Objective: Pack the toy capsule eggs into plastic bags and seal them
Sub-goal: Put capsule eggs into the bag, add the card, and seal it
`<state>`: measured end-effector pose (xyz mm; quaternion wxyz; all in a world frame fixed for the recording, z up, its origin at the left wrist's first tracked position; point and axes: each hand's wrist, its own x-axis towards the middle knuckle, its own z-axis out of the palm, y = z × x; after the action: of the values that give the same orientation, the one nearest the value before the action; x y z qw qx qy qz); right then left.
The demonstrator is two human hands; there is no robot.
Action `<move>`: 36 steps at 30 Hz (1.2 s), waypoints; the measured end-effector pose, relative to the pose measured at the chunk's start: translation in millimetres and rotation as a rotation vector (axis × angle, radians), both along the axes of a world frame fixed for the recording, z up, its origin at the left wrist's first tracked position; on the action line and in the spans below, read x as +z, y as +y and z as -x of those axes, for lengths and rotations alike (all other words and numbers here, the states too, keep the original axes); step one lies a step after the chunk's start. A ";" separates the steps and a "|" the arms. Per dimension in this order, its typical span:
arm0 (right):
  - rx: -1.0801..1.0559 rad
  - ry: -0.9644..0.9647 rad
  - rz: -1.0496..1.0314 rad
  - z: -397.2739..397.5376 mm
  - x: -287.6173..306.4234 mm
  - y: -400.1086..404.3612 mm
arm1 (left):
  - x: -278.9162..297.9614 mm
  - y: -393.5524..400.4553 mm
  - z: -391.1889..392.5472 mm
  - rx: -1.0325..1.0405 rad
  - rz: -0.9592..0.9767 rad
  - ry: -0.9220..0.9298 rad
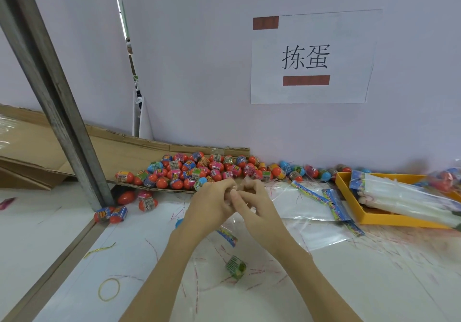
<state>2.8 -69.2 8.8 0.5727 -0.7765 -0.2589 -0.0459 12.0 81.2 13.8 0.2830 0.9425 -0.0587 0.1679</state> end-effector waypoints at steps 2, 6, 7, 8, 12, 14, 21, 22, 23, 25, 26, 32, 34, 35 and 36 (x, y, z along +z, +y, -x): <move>-0.043 -0.054 -0.062 -1.8 1.2 0.0 | 0.7 2.6 0.4 0.064 0.060 -0.003; -0.178 -0.108 -0.190 -7.3 1.4 -3.3 | 1.0 19.3 1.8 0.216 0.159 -0.087; -0.206 -0.097 -0.191 -8.4 0.7 -4.9 | 0.8 22.9 2.1 0.237 0.144 -0.132; -0.229 -0.083 -0.183 -9.3 -0.4 -6.2 | 0.4 25.7 2.2 0.259 0.110 -0.158; -0.271 -0.027 -0.109 -12.4 -6.2 -6.2 | -5.2 26.7 0.3 0.320 0.009 -0.077; -0.288 -0.016 -0.071 -13.5 -8.2 -5.4 | -9.1 25.6 -0.3 0.341 -0.045 -0.025; -0.348 -0.016 -0.045 -16.0 -15.5 -4.2 | -11.6 30.8 -2.5 0.397 -0.060 0.001; -0.353 0.001 -0.065 -16.5 -16.5 -4.0 | -11.1 30.9 -2.4 0.392 -0.040 -0.005; -0.359 0.032 -0.091 -17.0 -17.1 -4.1 | -9.7 30.0 -1.8 0.380 -0.004 -0.021; -0.366 0.114 -0.166 -18.6 -17.0 -5.1 | -4.0 26.4 0.5 0.323 0.165 -0.069; -0.350 0.152 -0.209 -19.2 -16.1 -6.0 | 0.4 23.7 1.8 0.269 0.329 -0.068; -0.088 0.159 -0.267 -17.9 -10.9 -5.4 | 21.9 3.4 9.6 -0.027 1.019 0.252; -0.112 0.119 -0.197 -16.7 -12.8 -2.9 | 20.9 0.9 11.0 -0.043 1.049 0.294; -0.140 0.086 -0.151 -16.3 -14.0 -2.4 | 20.0 0.9 11.5 -0.038 1.038 0.313; -0.170 0.050 -0.109 -16.2 -15.0 -2.8 | 19.2 0.8 11.8 -0.038 1.015 0.332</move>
<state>19.0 -72.0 -6.3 0.6146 -0.7641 -0.1746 -0.0890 0.2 82.0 32.9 0.7118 0.6997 0.0583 0.0186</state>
